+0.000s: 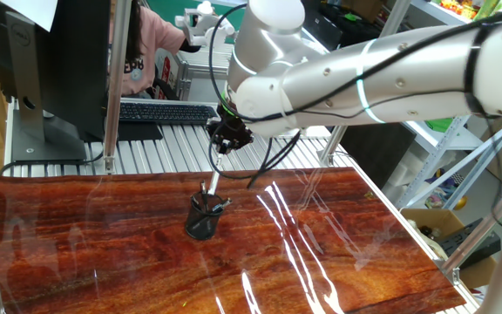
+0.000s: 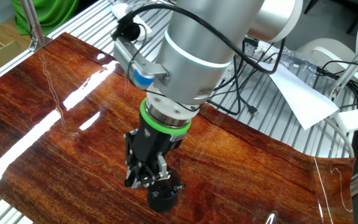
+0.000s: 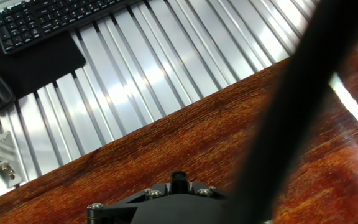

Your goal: Put the pen into the pen holder

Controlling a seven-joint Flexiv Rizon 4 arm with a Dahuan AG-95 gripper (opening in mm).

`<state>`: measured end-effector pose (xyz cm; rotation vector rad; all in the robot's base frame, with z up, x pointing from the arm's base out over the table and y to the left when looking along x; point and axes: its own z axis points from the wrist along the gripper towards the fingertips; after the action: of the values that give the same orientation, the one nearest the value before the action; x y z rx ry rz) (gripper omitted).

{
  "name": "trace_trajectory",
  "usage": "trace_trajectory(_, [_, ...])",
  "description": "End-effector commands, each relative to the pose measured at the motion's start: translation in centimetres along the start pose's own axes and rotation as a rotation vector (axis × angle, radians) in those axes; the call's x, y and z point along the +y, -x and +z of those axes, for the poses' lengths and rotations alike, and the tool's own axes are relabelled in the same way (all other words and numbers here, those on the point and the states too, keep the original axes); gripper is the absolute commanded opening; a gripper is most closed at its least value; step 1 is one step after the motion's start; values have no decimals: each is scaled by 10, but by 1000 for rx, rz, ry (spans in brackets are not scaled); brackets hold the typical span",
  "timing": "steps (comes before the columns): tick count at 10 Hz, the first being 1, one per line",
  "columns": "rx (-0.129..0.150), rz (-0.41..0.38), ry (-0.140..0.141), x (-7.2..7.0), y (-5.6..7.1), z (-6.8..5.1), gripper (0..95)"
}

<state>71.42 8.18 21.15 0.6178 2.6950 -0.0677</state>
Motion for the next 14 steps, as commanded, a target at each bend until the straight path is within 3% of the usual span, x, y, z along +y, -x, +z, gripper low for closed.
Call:
trace_trajectory(1, [2, 0, -3, 1, -2, -2, 0])
trace_trajectory(14, [-34, -8, 7, 2, -2, -3, 0])
